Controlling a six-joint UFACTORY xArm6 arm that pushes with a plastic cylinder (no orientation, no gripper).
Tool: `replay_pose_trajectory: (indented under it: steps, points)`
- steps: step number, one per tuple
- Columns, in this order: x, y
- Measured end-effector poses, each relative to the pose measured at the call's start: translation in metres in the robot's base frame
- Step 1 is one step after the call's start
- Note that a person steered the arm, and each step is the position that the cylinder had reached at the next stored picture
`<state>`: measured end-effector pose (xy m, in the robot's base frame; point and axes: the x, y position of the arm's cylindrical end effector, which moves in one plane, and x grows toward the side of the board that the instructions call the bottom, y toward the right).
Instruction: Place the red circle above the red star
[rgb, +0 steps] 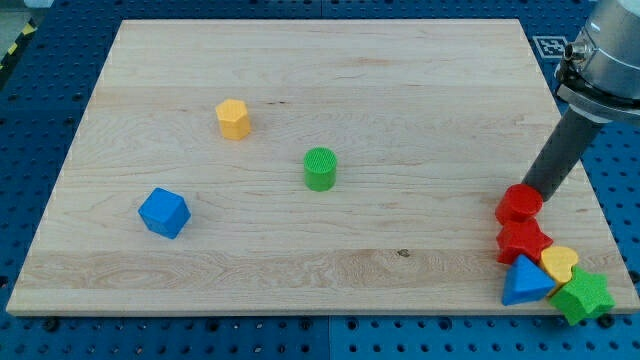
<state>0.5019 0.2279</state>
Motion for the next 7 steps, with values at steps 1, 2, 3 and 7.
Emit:
replay_pose_trajectory:
  steps: [1,2,3,7]
  points:
    - [0.0,-0.003]
    - [0.0,-0.007]
    - [0.0,-0.015]
    - [0.001,-0.021]
